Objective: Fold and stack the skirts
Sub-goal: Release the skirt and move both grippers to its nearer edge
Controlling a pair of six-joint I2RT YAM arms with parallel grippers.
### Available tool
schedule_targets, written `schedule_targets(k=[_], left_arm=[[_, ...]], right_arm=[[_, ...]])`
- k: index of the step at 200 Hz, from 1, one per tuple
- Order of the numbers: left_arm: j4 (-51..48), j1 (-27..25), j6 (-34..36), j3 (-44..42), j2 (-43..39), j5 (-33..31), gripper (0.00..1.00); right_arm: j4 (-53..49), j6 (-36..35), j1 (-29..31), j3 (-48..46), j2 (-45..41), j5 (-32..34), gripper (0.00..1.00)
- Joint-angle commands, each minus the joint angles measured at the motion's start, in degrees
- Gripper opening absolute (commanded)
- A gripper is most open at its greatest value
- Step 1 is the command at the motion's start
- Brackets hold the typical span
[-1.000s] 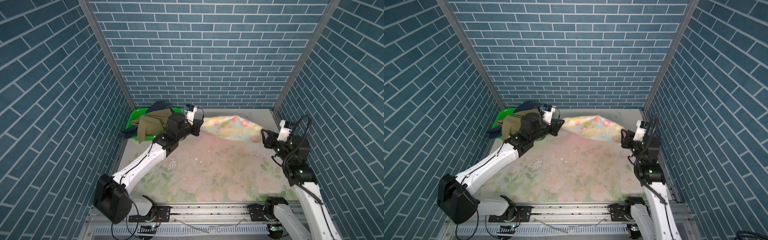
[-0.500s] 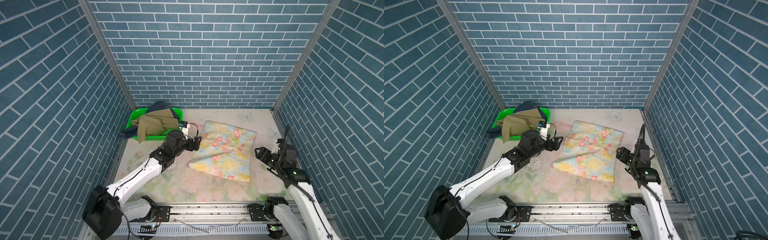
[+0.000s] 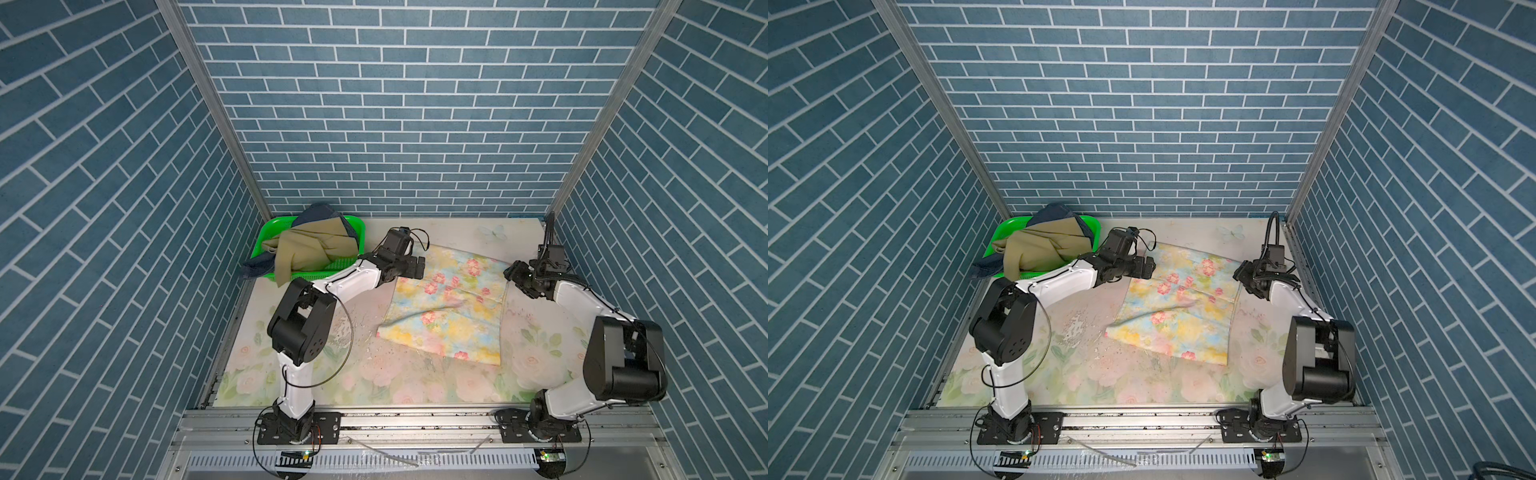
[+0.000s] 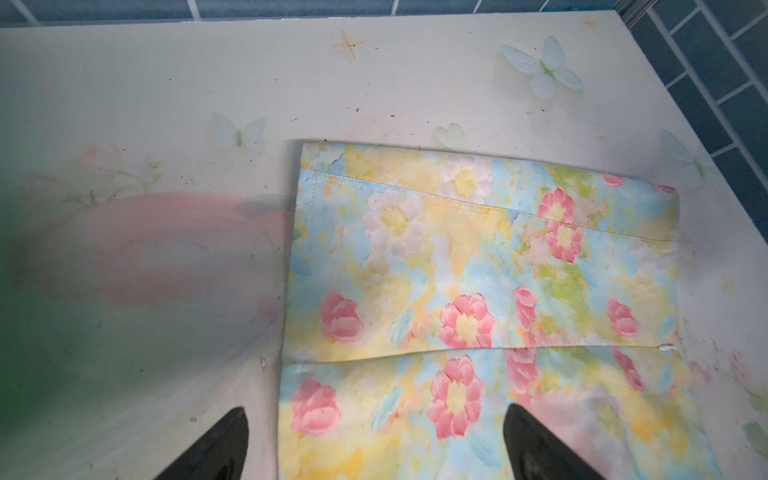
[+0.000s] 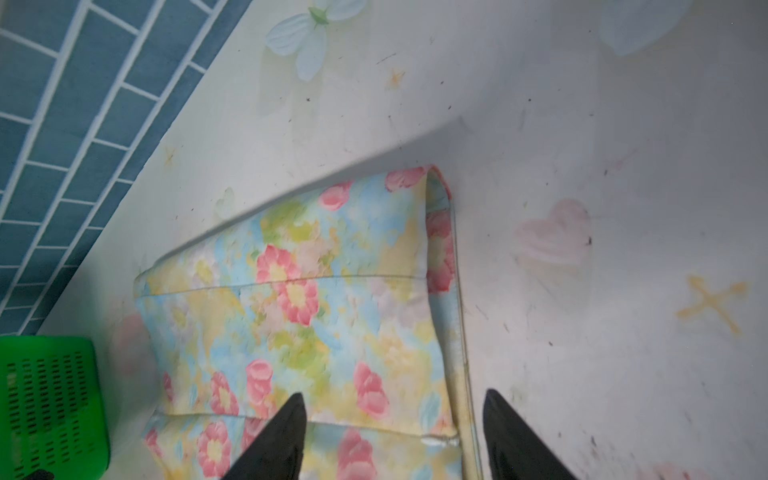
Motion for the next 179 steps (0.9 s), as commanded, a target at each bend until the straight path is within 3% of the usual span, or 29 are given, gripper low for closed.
schedule_targets(k=[1, 45, 57, 73, 87, 123, 179], left_arm=[[-1.81, 1.65, 0.81, 4.07, 2.65, 1.75, 0.97], [-2.59, 3.68, 0.90, 8.47, 6.78, 3.55, 0.97], [-2.53, 3.92, 0.80, 8.68, 7.00, 3.90, 0.97], [-2.75, 4.03, 0.86, 8.06, 6.30, 4.15, 0.97], [-2.84, 3.98, 0.85, 6.32, 4.77, 4.76, 0.97], [-1.94, 3.97, -0.74, -3.73, -2.71, 5.06, 0.97], [-3.98, 2.42, -3.43, -23.29, -19.84, 2.00, 0.95]], right_arm=[[3.08, 0.49, -0.86, 5.79, 5.12, -1.57, 0.64], [6.72, 1.44, -1.61, 12.51, 14.68, -3.99, 0.60], [8.51, 1.39, -1.65, 13.95, 16.43, -4.34, 0.55], [9.29, 1.02, -1.64, 16.12, 18.29, -5.63, 0.37], [8.88, 0.50, -1.21, 16.03, 17.85, -6.00, 0.36], [2.32, -3.55, 2.02, 8.37, 8.65, 0.99, 0.46], [-4.75, 0.54, 12.47, -13.75, -15.40, 9.05, 0.52]])
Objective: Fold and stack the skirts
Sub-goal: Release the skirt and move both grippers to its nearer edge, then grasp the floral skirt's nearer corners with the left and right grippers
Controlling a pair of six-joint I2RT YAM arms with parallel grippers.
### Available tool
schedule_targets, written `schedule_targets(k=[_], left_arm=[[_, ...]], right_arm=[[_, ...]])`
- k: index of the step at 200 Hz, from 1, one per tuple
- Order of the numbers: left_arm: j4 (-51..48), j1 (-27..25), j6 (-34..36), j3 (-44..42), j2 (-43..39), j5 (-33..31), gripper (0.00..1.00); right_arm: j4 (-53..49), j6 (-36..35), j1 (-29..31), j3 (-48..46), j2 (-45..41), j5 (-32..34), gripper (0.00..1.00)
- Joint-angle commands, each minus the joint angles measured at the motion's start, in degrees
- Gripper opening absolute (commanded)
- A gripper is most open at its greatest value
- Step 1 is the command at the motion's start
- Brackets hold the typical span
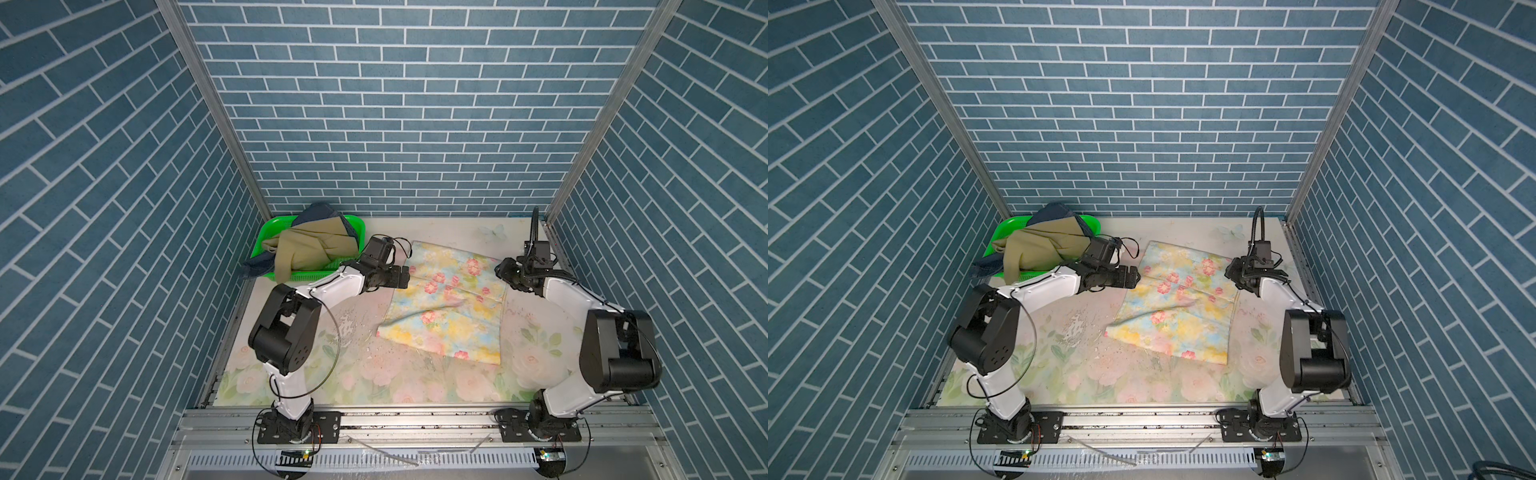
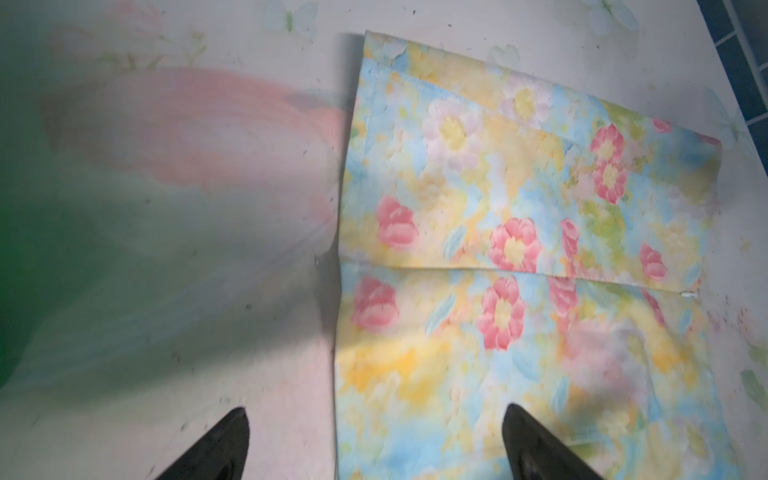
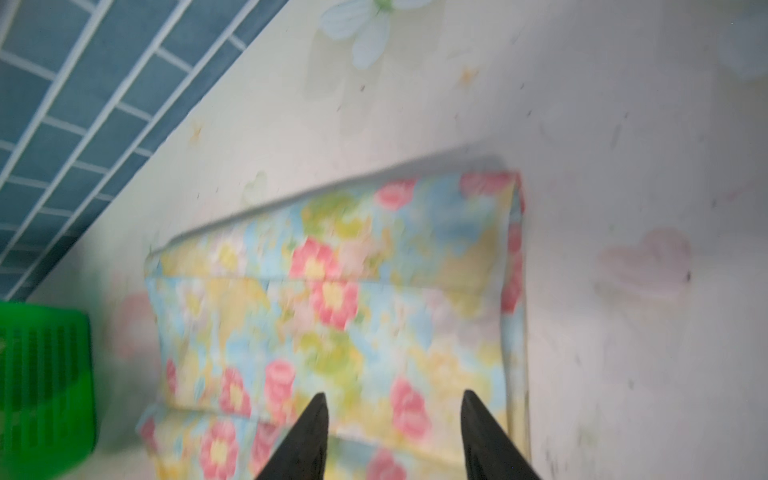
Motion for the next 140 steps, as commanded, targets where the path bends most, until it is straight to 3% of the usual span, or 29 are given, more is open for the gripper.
schedule_targets(k=[1, 76, 140], left_arm=[[-2.08, -0.88, -1.65, -5.97, -6.49, -2.07, 0.95], [-4.99, -4.07, -6.03, -23.33, -23.51, -5.15, 0.89], [-1.59, -9.17, -10.05, -30.85, -24.96, -7.22, 0.83]], right_arm=[[-5.92, 2.60, 3.80, -9.37, -9.19, 5.13, 0.52], [-19.90, 12.23, 13.62, -27.81, -36.47, 7.62, 0.52], [-28.10, 14.69, 16.83, -30.51, -43.10, 6.79, 0.51]])
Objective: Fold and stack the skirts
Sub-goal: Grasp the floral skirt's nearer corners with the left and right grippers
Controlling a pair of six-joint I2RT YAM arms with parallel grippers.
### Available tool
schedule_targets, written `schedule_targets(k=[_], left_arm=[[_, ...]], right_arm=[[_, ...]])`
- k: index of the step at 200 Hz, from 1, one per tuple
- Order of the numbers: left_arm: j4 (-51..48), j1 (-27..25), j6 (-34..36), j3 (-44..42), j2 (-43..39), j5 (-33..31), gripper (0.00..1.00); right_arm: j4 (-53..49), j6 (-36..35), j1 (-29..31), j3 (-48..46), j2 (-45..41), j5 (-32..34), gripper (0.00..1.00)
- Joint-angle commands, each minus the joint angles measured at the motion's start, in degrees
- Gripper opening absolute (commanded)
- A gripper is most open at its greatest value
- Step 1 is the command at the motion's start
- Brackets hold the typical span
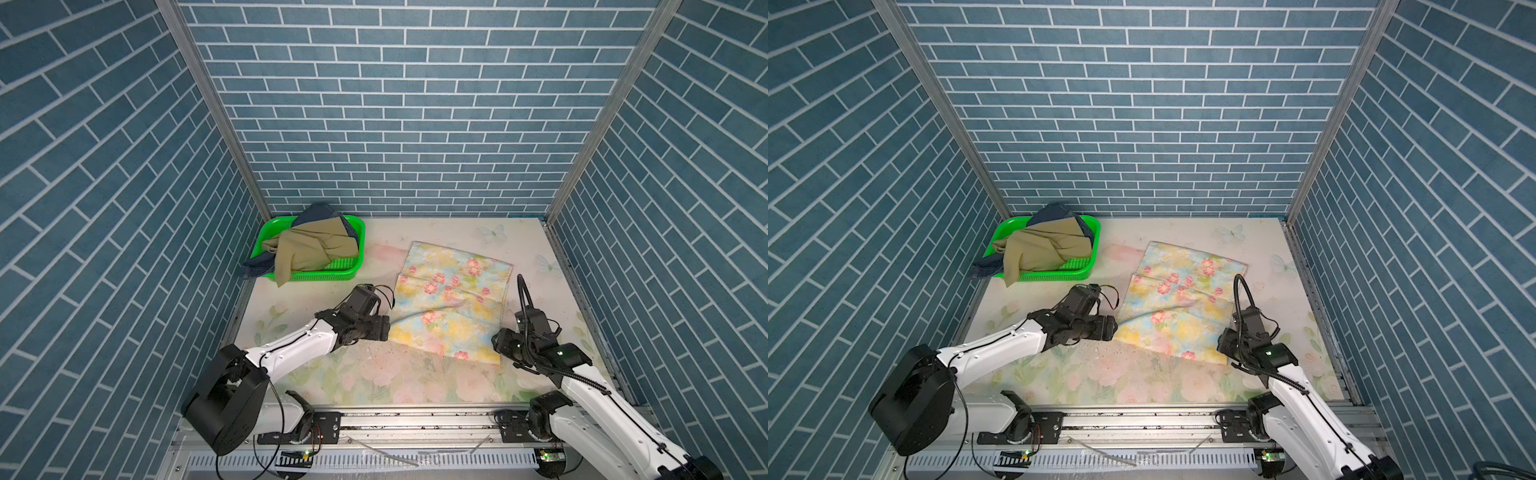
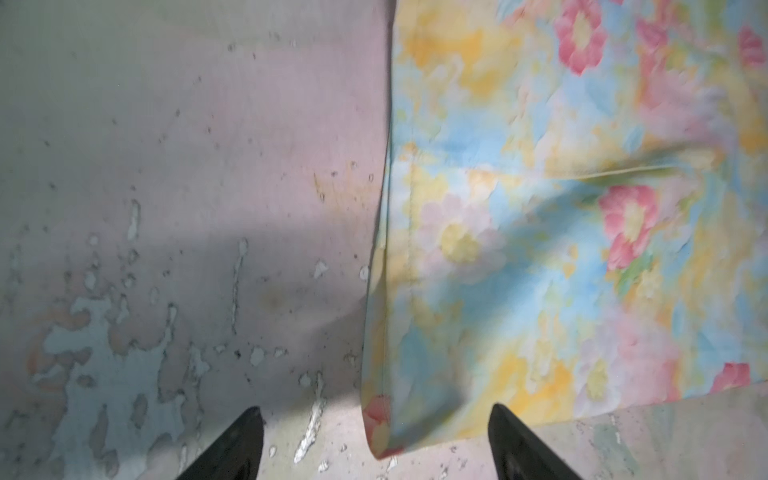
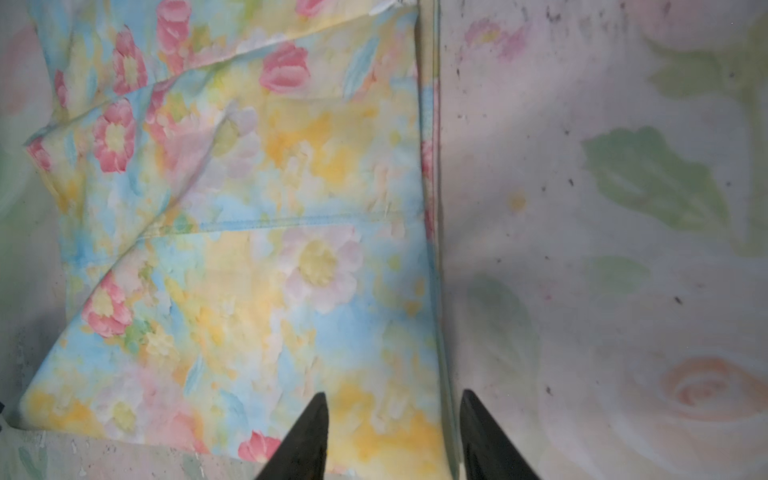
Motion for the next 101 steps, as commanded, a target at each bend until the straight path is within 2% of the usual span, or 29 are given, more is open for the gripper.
schedule_targets(k=[1, 43, 86, 101], left_arm=[[2.00, -1.62, -2.32, -1.85, -1.12, -1.98, 0.83], [7.29, -3.08, -4.96, -4.73, -0.97, -3.27, 0.77], [8.31, -3.24, -5.09, -4.52, -2.74, -4.50, 0.79], [8.83, -3.24, -5.07, -3.75, -2.33, -4.31, 0.79]], right_arm=[[-4.91, 3.46, 0.93, -2.20, -0.88, 0.57, 0.51], [-2.86, 3.81, 2.11, -4.12, 0.60, -1.09, 0.49], [-0.71, 4.46, 3.04, -5.09, 1.51, -1.86, 0.46], [0.33, 4.82, 3.14, -5.56, 1.04, -2.06, 0.41]])
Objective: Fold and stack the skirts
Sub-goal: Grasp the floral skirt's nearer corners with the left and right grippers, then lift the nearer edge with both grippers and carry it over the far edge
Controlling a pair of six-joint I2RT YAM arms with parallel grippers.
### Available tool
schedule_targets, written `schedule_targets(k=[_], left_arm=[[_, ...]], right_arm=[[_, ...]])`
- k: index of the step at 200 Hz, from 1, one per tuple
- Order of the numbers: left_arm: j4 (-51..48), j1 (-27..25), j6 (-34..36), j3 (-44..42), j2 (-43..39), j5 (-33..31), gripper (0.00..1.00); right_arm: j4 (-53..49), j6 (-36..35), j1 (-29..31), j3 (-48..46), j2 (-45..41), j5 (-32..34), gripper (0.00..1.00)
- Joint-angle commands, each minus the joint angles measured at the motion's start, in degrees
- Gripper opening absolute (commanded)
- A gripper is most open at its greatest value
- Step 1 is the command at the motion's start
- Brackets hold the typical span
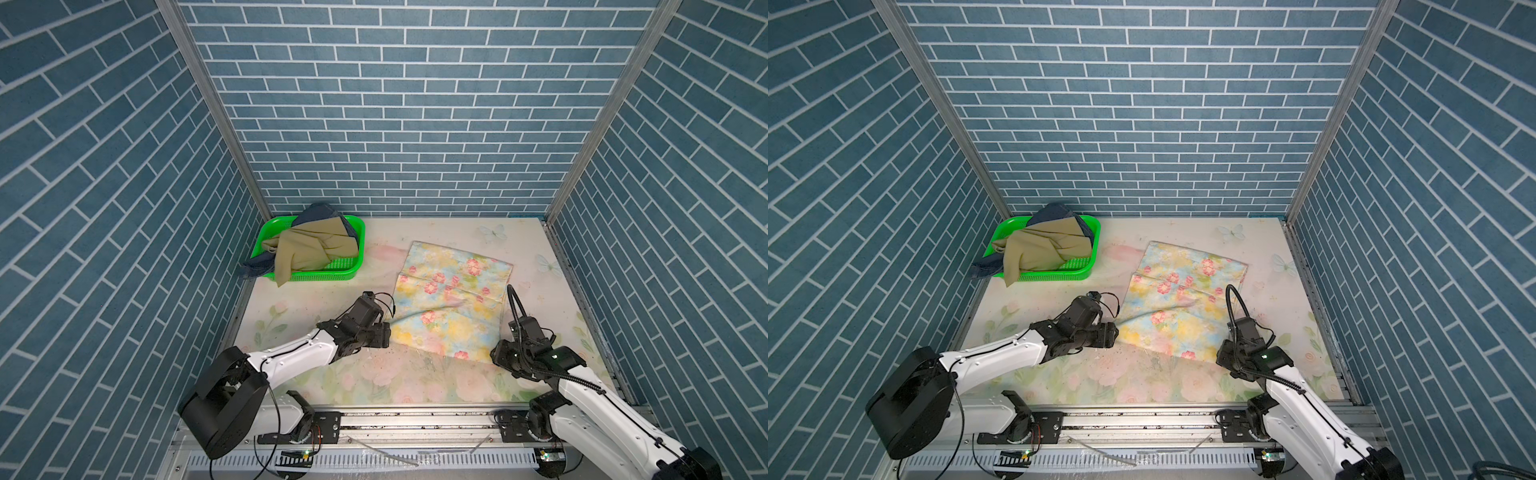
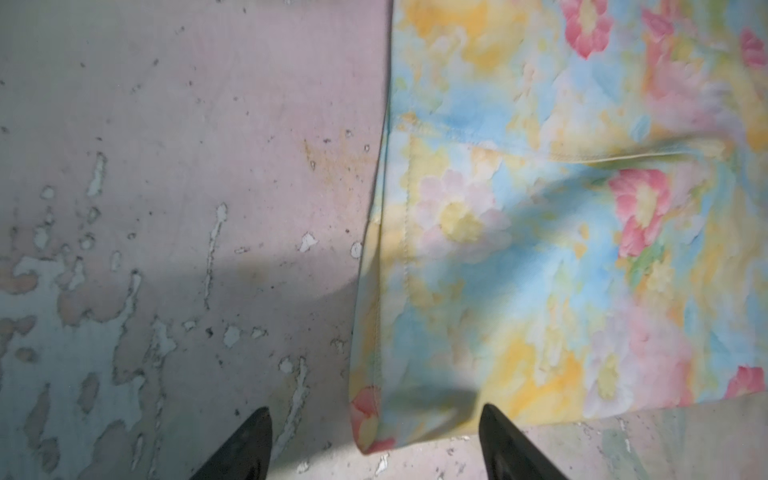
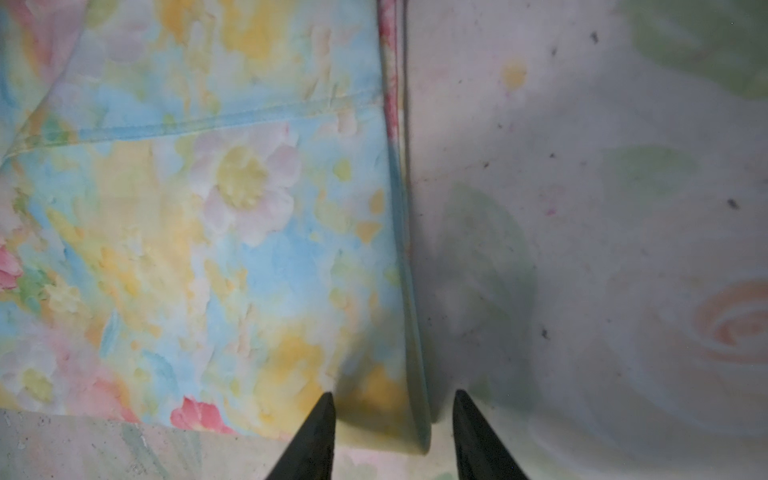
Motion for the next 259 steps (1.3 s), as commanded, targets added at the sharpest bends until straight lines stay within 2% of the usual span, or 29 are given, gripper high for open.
schedule_targets(k=[1, 49, 82, 121, 134, 161, 188, 220, 259], left_arm=[[1.60, -0.29, -0.49, 0.74, -0.22, -1.18, 0.79], [4.09, -0.29, -1.41, 2.40, 2.58, 0.76, 0.72], [6.12, -0.29, -2.80, 1.79, 2.99, 0.87, 0.64], [7.57, -0.29, -3.65, 1.65, 5.05, 2.13, 0.54], [8.00, -0.29, -3.88, 1.33, 5.32, 2.30, 0.42], [8.69, -0.29, -4.25, 1.26, 5.63, 2.26, 0.26], [8.39, -0.29, -4.11, 2.83, 5.28, 1.89, 0.00], [4.48, -0.28, -1.78, 7.40, 3.15, 1.25, 0.00], [-4.36, -0.22, 3.22, 18.69, -1.25, -1.08, 0.00]], right_arm=[[1.41, 2.61, 0.49, -2.03, -0.37, -0.52, 0.40], [3.57, 2.81, 0.55, -2.32, -1.30, -0.86, 0.11], [4.25, 2.65, 0.50, -2.04, -1.38, -1.03, 0.00], [4.97, 2.48, 0.57, -2.03, -1.32, -1.10, 0.00], [4.91, 2.31, 0.58, -1.93, -1.54, -1.04, 0.00], [4.14, 2.13, 0.56, -1.71, -2.71, -0.56, 0.00], [2.52, 0.87, 0.56, -0.07, -4.09, 0.78, 0.00], [-2.48, -2.33, 0.58, 7.25, -7.44, 5.39, 0.00], [-6.26, -7.37, 0.53, 20.43, -7.18, 9.81, 0.00]])
